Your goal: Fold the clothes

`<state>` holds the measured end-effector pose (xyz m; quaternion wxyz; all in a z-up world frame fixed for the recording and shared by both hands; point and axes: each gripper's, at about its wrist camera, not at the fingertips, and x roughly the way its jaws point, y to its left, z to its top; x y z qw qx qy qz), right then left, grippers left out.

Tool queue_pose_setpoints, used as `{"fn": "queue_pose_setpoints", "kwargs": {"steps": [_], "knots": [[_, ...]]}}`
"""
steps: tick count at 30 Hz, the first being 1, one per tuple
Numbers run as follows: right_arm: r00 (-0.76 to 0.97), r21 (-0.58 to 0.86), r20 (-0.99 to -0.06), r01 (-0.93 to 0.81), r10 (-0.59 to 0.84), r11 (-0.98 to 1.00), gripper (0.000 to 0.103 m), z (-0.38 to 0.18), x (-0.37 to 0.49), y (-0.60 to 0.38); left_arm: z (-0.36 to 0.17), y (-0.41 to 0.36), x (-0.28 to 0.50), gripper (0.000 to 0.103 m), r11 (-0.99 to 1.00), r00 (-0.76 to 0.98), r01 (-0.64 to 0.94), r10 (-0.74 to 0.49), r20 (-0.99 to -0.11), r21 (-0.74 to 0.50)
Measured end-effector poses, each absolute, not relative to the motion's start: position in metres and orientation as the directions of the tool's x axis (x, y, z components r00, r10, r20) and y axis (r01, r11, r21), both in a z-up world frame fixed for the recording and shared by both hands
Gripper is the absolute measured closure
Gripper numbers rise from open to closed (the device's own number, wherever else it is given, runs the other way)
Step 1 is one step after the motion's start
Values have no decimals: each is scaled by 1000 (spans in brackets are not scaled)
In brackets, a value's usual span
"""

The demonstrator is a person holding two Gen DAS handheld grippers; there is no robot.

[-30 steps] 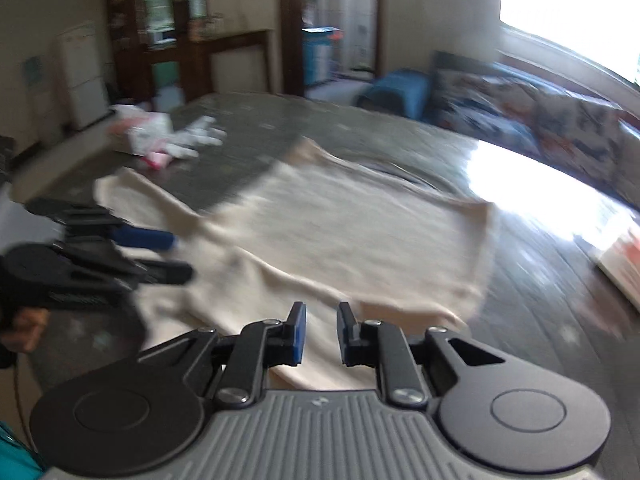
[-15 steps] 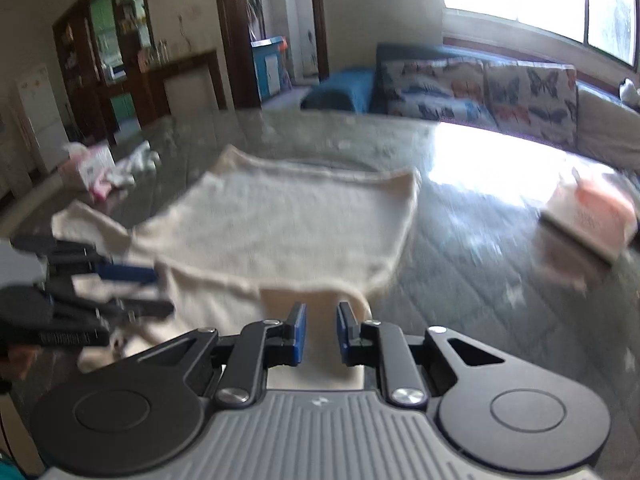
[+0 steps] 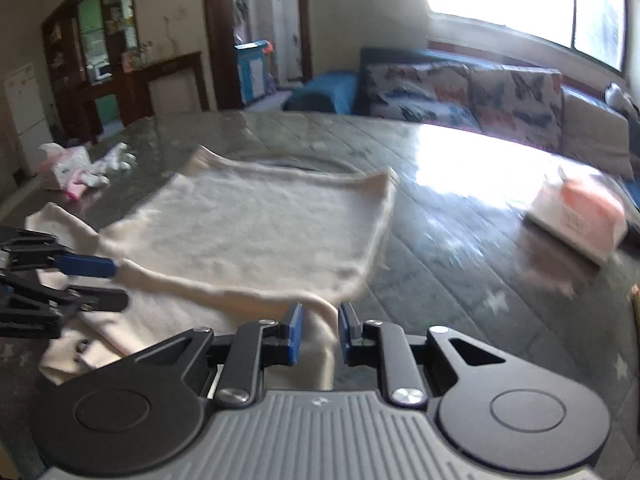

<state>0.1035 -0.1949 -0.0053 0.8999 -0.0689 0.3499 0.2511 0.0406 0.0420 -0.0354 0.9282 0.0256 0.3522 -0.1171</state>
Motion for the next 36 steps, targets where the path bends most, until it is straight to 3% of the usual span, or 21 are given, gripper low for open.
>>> {"fn": "queue_pose_setpoints", "kwargs": {"steps": [16, 21, 30, 36], "knots": [[583, -103, -716, -632, 384, 768, 85, -20, 52, -158, -41, 58, 11, 61, 976, 739, 216, -175, -650, -17], [555, -88, -701, -690, 447, 718, 85, -6, 52, -134, -29, 75, 0, 61, 987, 773, 163, -137, -620, -15], [447, -54, -719, -799, 532, 599, 85, -22, 55, -60, -27, 140, -13, 58, 997, 779, -74, 51, -625, -11], [440, -38, -712, -802, 548, 596, 84, -14, 51, -59, -29, 197, -13, 58, 946, 732, -320, 281, -620, 51]]}}
